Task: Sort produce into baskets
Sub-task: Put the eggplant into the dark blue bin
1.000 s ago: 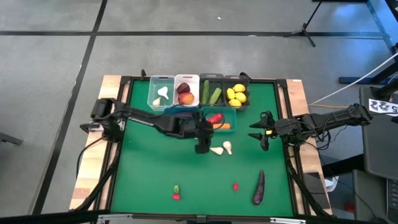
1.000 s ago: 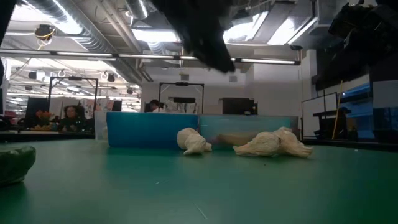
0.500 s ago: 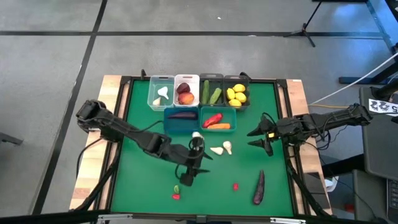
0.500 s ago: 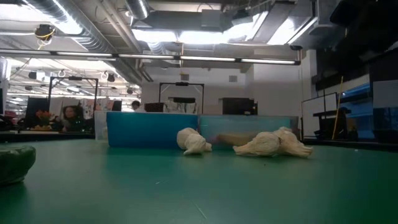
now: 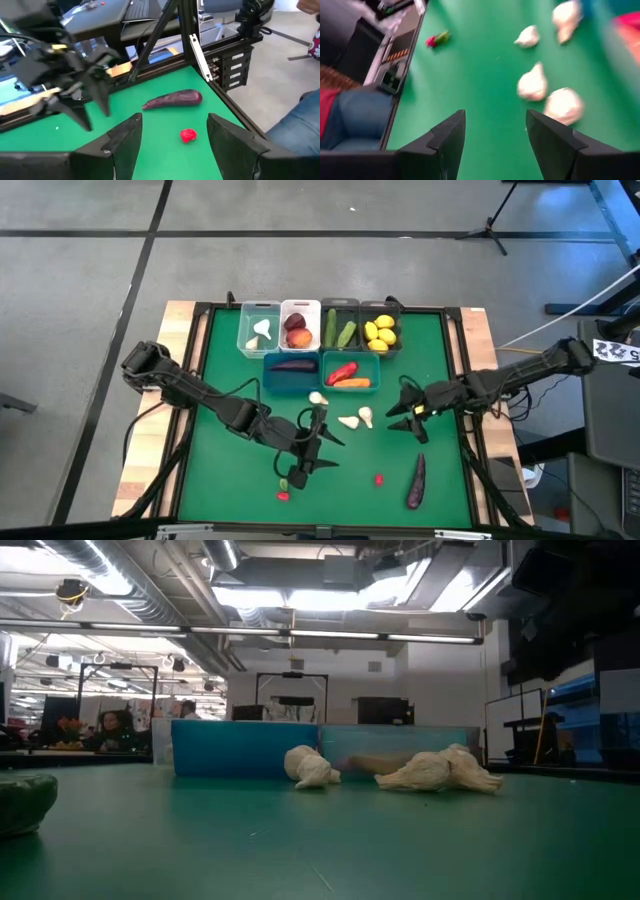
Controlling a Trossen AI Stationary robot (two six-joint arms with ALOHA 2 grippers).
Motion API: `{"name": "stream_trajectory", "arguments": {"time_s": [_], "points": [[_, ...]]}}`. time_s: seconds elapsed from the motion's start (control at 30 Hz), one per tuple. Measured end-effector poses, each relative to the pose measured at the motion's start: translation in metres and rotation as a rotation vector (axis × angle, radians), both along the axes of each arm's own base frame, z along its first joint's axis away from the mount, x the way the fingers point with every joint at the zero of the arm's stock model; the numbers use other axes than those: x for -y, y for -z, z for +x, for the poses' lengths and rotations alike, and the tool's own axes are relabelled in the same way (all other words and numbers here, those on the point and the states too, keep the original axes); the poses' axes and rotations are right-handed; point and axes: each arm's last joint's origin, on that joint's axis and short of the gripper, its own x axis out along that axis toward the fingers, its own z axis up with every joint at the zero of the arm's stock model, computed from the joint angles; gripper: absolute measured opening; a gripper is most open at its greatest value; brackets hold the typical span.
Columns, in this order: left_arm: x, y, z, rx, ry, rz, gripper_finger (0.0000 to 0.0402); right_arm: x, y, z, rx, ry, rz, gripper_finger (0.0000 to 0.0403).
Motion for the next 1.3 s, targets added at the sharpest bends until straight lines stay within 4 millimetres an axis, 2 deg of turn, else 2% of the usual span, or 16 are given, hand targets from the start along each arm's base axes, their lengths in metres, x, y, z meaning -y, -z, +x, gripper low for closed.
{"name": "stream_trajectory", "arguments": {"time_s": [0.23, 0.4, 0.53, 0.73, 0.97, 1.3], "points": [[0.005, 0.0, -0.002, 0.001, 0.007, -0.015, 0.0219, -0.039, 0.016, 0.004, -0.082, -0.135, 0.059, 0.0209], [0.013, 0.0, -0.006, 0.004, 0.036, -0.002, 0.0219, -0.07, 0.008, -0.004, 0.015, -0.258, 0.145, 0.0209], [0.019, 0.0, -0.008, 0.004, 0.049, -0.011, 0.0219, -0.083, 0.006, -0.013, 0.037, -0.194, 0.147, 0.0209], [0.022, 0.0, -0.01, 0.003, 0.056, -0.017, 0.0219, -0.098, 0.024, -0.025, -0.044, -0.067, 0.083, 0.0209], [0.02, 0.0, -0.009, -0.001, 0.053, -0.011, 0.0219, -0.131, 0.049, -0.025, -0.103, -0.116, 0.169, 0.0209], [0.024, 0.0, -0.011, -0.002, 0.064, -0.008, 0.0219, -0.167, 0.058, -0.047, -0.06, -0.139, 0.321, 0.0209]]}}
